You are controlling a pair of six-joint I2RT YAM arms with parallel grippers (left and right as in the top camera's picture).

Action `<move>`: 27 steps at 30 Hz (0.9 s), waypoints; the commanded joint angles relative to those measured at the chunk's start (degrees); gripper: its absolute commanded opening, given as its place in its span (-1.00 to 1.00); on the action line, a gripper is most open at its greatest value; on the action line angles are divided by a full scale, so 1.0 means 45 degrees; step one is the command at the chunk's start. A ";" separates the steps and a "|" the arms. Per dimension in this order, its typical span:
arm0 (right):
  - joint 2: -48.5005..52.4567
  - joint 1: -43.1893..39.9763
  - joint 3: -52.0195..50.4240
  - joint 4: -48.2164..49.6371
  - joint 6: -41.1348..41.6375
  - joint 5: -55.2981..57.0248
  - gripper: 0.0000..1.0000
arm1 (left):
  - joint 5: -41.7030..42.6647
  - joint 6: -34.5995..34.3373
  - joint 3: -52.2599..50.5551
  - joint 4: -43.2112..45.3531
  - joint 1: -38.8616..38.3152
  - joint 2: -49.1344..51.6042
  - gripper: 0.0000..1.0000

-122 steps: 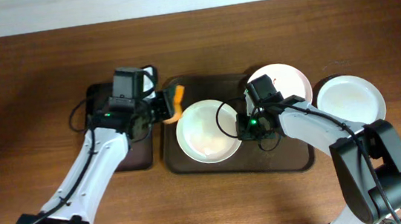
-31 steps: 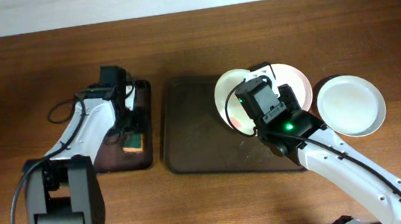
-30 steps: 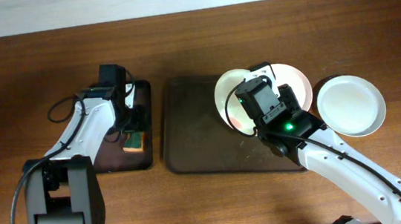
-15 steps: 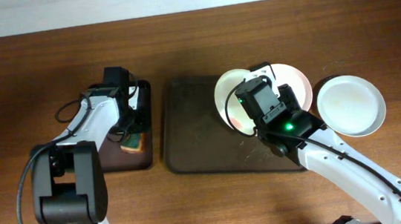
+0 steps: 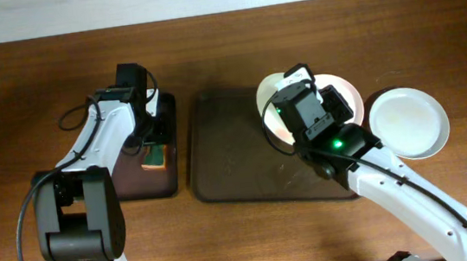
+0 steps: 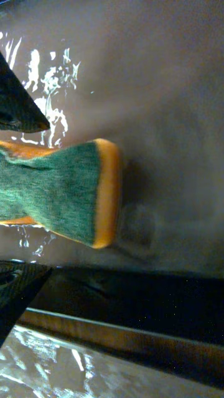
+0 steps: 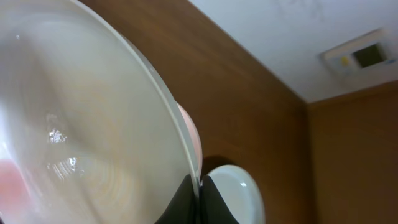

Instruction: Clean dirty plates on tray and stack at the side

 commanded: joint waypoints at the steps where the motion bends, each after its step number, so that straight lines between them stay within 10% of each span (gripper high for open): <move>1: -0.0301 0.0835 0.0272 0.0350 -0.1491 0.1375 -0.92 | -0.0044 0.0097 0.0262 -0.0272 0.0029 -0.0709 0.34; 3: -0.0301 0.1569 0.0272 0.0903 -0.2419 0.2166 -0.92 | -0.0034 0.0097 0.0262 -0.0277 0.0029 -0.0967 0.74; 16: -0.0287 0.3735 0.0272 0.3186 -0.4002 0.6076 -0.92 | 0.0058 0.0102 0.0248 -0.0471 0.0029 -0.1035 0.81; 27: -0.0291 -0.1768 0.0272 -0.0267 0.4235 -0.0942 -0.92 | 0.0058 0.0102 0.0248 -0.0617 0.0019 -0.1035 0.80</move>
